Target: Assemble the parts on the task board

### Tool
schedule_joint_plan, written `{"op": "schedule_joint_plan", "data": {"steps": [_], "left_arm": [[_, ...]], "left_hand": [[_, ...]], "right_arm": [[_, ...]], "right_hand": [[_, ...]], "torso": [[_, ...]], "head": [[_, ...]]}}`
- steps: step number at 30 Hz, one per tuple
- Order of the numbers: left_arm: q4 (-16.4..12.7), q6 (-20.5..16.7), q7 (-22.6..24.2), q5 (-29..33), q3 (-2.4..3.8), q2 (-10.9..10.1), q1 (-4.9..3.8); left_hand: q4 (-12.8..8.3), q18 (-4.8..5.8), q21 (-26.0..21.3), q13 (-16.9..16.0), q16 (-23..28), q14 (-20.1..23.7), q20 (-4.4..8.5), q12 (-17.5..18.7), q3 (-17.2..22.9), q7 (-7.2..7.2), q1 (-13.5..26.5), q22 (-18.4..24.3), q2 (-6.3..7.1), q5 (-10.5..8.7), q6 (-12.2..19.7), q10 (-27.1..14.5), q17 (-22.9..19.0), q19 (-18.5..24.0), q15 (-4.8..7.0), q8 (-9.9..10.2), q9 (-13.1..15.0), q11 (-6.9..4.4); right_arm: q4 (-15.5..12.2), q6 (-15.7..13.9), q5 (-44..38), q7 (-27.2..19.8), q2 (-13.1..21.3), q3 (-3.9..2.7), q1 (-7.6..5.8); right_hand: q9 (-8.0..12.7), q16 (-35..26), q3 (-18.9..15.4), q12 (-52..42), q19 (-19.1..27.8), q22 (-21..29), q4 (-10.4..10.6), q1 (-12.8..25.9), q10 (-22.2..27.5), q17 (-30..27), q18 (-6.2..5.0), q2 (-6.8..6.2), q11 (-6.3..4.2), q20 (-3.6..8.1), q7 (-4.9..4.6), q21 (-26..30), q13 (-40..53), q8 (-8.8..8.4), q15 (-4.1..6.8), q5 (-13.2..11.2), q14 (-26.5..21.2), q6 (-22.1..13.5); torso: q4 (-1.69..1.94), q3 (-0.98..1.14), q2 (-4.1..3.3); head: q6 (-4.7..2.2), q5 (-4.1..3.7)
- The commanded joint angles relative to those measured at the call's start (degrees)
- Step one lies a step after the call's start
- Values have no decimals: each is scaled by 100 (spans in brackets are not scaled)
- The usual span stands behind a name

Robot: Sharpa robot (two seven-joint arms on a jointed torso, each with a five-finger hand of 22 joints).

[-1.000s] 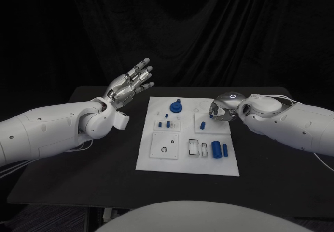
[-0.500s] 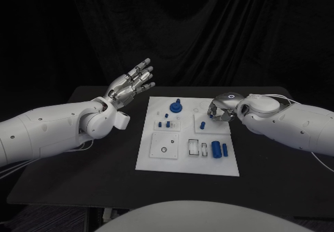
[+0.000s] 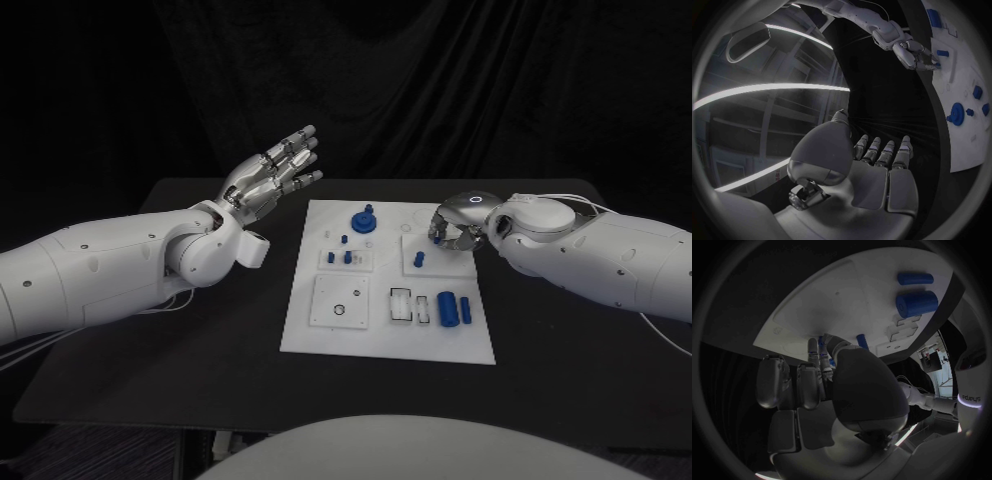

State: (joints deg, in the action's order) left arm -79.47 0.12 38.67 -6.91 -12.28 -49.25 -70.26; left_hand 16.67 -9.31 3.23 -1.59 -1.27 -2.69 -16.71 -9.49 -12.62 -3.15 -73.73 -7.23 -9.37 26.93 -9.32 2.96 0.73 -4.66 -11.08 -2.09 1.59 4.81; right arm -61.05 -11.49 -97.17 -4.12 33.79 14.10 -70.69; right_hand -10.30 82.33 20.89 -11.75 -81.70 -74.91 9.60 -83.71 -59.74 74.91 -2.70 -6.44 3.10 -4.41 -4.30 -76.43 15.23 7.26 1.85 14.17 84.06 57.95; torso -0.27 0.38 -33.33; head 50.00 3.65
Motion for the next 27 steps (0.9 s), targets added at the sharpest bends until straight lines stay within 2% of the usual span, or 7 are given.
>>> {"op": "schedule_joint_plan", "data": {"steps": [1, 7, 13, 21, 24, 27], "left_arm": [[3, 103, 78, 6, 5, 8, 12], [-4, 129, 67, 6, 5, 9, 17], [-23, 158, 51, 6, 5, 13, 27], [0, 163, 43, 6, 5, 11, 39], [2, 165, 37, 6, 5, 8, 43], [5, 165, 32, 6, 5, 2, 48]], "left_hand": [[-18, -22, 20, -3, -23, -3, -8, -23, 0, 31, -52, 0, 10, 35, -5, -1, 3, -40, -46, -24, 1, 55], [-20, -16, 21, -2, -21, -1, -9, -17, 5, 44, -63, 3, -8, 70, -7, -4, 3, -42, -51, -27, 0, 61], [-22, -9, 26, -2, -19, 0, -12, -16, 11, 65, -75, -1, -28, 104, -11, -7, 2, -50, -59, -31, 0, 72], [-24, -3, 32, -1, -19, -1, -14, -13, 18, 70, -85, -5, -44, 131, -8, -9, 3, -59, -64, -32, 0, 79], [-23, 1, 35, -2, -20, -4, -15, -17, 24, 72, -91, -8, -61, 142, -2, -8, 3, -65, -68, -32, -1, 84], [-25, 4, 38, -2, -20, -4, -16, -16, 29, 73, -97, -11, -71, 149, -2, -8, 3, -69, -70, -32, -1, 88]], "right_arm": [[26, 7, -11, 109, -5, -2, 26], [81, -9, -11, 142, -54, -3, 53], [105, -33, -11, 159, -77, -3, 64], [121, -179, -11, 155, -84, -3, 68], [122, -273, -11, 137, -72, -3, 69], [103, -377, -11, 123, -47, -3, 69]], "right_hand": [[-45, -25, 5, -31, 28, -1086, -56, -48, -17, 108, -53, 2, -67, 5, -34, 21, 8, 62, 30, 16, 17, 88], [-80, -32, 32, -27, 31, -1086, -89, -61, -21, 95, -53, 30, -81, 13, -18, 23, 1, 88, 39, 17, 13, 139], [-185, -55, 79, -10, 51, -1077, -201, -123, -37, 58, -60, 83, -112, 38, -20, 52, -21, 185, 65, 13, -5, 317], [-304, -94, 102, -23, 63, -1072, -305, -157, -210, -3, -64, 124, -151, 63, -9, 69, -43, 273, 92, 10, -25, 474], [-366, -90, 98, -20, 49, -1078, -336, -143, -327, 5, -59, 127, -157, 73, -7, 50, -62, 310, 101, 11, -10, 541], [-390, -96, 98, -17, 47, -1078, -351, -140, -374, -4, -58, 123, -158, 77, -9, 49, -71, 321, 103, 11, -10, 564]], "torso": [[-2, 0, 1], [0, 0, -2], [3, 0, -6], [-2, -4, -8], [8, -4, -8], [7, -6, 0]], "head": [[0, 13], [0, 20], [0, 27], [0, 43], [0, 42], [0, 66]]}}
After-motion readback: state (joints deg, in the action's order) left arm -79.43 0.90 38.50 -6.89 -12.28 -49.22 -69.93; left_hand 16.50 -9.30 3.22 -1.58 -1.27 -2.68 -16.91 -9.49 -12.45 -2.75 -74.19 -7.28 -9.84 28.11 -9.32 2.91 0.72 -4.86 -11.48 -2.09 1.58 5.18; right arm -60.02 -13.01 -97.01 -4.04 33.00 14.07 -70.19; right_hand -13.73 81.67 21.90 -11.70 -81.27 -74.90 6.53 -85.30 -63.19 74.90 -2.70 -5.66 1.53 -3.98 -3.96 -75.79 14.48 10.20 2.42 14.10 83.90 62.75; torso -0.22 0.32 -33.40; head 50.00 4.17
